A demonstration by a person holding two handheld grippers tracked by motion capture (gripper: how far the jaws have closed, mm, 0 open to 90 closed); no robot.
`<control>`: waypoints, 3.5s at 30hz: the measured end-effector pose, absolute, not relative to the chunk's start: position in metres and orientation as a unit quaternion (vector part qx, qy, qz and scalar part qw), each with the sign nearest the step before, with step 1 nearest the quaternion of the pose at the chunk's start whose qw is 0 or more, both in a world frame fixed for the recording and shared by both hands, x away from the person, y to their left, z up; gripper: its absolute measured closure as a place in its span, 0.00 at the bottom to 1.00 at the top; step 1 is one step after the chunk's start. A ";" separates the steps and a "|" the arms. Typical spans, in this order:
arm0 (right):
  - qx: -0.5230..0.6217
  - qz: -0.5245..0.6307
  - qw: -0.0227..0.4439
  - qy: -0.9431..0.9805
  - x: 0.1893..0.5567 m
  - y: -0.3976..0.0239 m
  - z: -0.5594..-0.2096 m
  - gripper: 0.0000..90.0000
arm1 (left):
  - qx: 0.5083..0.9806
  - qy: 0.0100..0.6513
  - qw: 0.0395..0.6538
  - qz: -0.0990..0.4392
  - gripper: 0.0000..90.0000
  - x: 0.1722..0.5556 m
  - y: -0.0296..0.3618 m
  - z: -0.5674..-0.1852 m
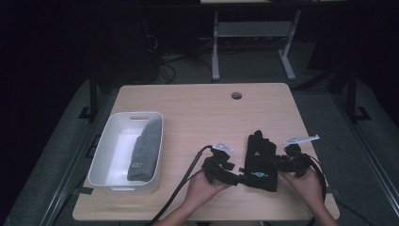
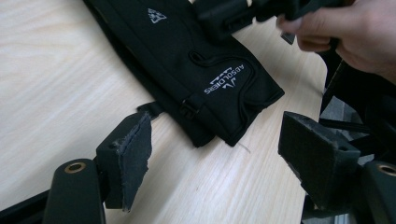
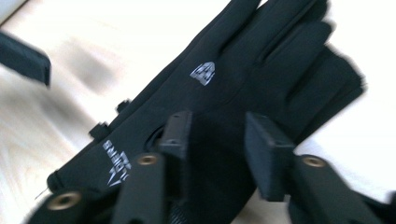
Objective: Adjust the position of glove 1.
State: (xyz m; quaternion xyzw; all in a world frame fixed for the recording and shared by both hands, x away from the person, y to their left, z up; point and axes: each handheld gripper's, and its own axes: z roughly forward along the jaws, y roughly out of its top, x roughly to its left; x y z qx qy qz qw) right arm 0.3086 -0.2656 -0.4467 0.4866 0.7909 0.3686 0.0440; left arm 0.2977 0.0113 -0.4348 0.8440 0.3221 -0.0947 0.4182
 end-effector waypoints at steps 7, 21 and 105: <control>0.514 0.369 0.060 0.772 0.325 -0.278 -0.445 0.39 | 0.846 0.330 0.406 -0.104 0.29 0.303 -0.008 -0.446; 0.552 0.364 0.048 0.749 0.360 -0.287 -0.462 0.30 | 0.859 0.334 0.376 -0.097 0.34 0.306 -0.029 -0.463; 0.507 0.489 -0.036 0.708 0.367 -0.233 -0.386 0.82 | 0.835 0.337 0.431 -0.061 0.90 0.310 0.054 -0.402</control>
